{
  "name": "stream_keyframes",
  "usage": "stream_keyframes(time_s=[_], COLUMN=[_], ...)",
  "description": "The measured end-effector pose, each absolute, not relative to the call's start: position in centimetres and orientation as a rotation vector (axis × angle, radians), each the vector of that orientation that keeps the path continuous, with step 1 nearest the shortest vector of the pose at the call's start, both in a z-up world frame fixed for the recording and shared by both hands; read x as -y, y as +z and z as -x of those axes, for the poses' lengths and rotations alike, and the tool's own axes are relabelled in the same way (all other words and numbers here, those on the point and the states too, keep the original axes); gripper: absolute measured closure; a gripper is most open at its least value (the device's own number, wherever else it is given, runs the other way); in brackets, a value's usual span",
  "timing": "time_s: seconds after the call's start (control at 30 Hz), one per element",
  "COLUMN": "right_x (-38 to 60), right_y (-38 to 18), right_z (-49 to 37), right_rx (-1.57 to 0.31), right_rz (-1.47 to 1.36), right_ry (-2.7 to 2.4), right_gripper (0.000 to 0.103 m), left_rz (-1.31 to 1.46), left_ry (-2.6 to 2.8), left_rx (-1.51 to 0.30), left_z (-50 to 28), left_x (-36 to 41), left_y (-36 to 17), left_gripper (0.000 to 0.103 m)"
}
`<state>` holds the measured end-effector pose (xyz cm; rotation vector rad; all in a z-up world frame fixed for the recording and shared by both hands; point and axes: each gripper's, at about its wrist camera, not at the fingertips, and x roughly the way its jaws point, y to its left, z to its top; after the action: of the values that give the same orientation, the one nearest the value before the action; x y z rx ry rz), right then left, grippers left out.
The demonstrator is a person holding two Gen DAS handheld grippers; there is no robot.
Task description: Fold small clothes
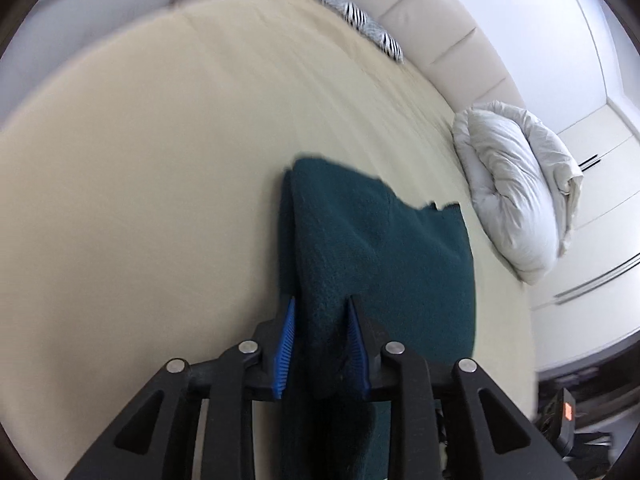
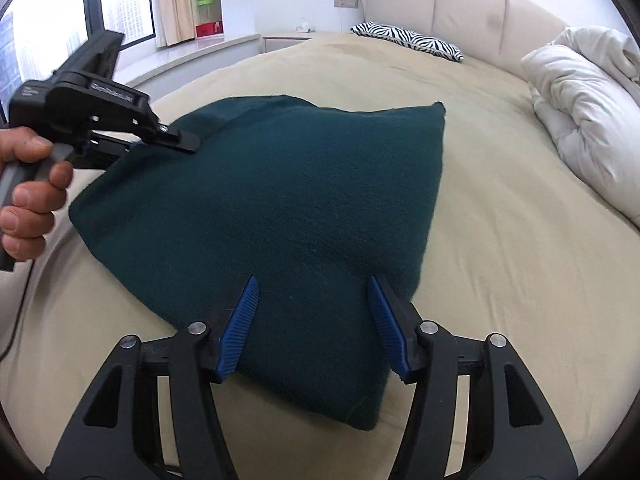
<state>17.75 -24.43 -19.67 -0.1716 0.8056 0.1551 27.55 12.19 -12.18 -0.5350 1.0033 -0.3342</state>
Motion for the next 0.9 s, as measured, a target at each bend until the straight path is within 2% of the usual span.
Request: stream_keyframes(time_s=[0.17, 0.3, 0.33, 0.43, 0.67, 0.8, 0.9], right_x=[26.3, 27.5, 27.5, 27.7, 30.1, 32.3, 31.8], right_y=[-21.4, -22.0, -22.2, -22.5, -22.0, -18.5, -17.9], right_z=[-17.1, -16.5, -16.4, -16.4, -16.8, -16.8, -18.3], right_rx=[-0.843, -0.862, -0.867, -0.879, -0.943, -0.858, -0.851], right_rz=[0.039, -0.044, -0.041, -0.027, -0.152, -0.362, -0.51], right_ry=[0.151, 0.148, 0.145, 0.144, 0.189, 0.28, 0.46], right_gripper=[0.049, 0.048, 0.049, 0.049, 0.05, 0.051, 0.052], left_rz=[0.338, 0.192, 0.194, 0.212, 0.202, 0.243, 0.253], left_ry=[-0.34, -0.368, -0.354, -0.326, -0.389, -0.397, -0.403], left_rx=[-0.847, -0.882, -0.901, -0.887, -0.834, -0.826, -0.836], left_z=[-24.2, -24.4, -24.8, -24.9, -23.5, -23.2, -23.5], left_x=[-9.7, -6.0, -5.8, -6.7, -7.5, -8.1, -8.0], left_y=[-8.3, -10.1, -11.0, -13.4, -13.5, -13.9, -14.2], left_gripper=[0.076, 0.075, 0.078, 0.099, 0.099, 0.099, 0.099])
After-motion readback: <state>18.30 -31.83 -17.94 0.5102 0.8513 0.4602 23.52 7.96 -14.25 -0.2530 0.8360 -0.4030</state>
